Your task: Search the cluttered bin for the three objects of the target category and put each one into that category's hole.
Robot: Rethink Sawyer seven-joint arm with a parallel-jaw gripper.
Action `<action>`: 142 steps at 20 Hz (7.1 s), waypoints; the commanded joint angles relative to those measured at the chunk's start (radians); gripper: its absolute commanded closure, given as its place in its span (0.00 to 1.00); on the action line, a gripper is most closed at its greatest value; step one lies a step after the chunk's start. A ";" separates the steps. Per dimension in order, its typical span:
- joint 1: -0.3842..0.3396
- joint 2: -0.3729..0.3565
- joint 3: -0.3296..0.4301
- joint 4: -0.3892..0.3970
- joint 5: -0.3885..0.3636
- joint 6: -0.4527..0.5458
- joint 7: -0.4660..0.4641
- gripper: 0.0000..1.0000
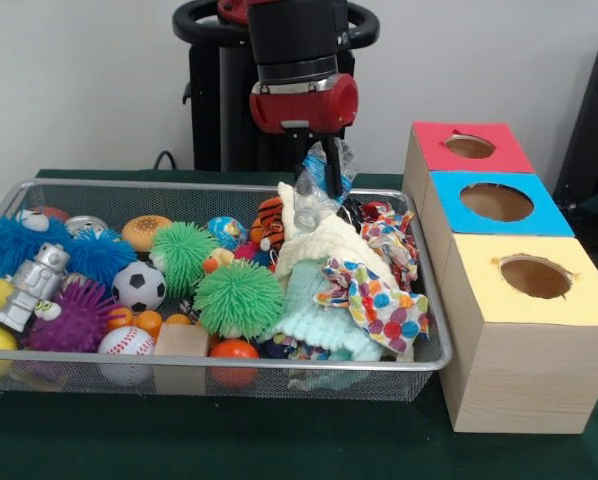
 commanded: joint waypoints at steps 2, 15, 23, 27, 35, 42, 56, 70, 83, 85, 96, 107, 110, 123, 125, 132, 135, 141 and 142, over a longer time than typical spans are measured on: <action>-0.024 0.017 0.080 0.032 -0.025 0.095 -0.116 1.00; -0.086 0.054 0.144 0.098 0.071 0.137 -0.062 1.00; -0.152 0.103 0.230 0.179 0.199 0.160 -0.002 1.00; -0.174 0.146 0.266 0.223 0.269 0.133 0.045 1.00; -0.201 0.240 0.318 0.275 0.372 0.062 0.083 1.00; -0.177 0.168 0.230 0.230 0.316 0.030 0.042 1.00; -0.218 0.136 0.379 0.350 0.436 -0.006 0.141 1.00; -0.235 0.246 0.507 0.460 0.571 -0.131 0.229 1.00; -0.266 0.286 0.563 0.531 0.621 -0.306 0.316 1.00; -0.265 0.293 0.569 0.541 0.615 -0.340 0.320 1.00; -0.251 0.276 0.560 0.634 0.586 -0.514 0.353 1.00; -0.228 0.225 0.591 0.788 0.570 -0.690 0.413 1.00; -0.200 0.191 0.625 0.848 0.573 -0.755 0.474 1.00; 0.036 0.049 0.642 1.012 0.529 -1.014 0.776 1.00; 0.081 0.033 0.619 1.026 0.510 -1.049 0.815 1.00; 0.254 -0.047 0.427 1.035 0.347 -1.122 0.977 1.00; 0.318 -0.068 0.334 1.036 0.282 -1.143 1.012 1.00; 0.439 -0.074 0.113 1.038 0.150 -1.180 1.032 1.00; 0.462 -0.077 0.062 1.038 0.125 -1.186 1.029 1.00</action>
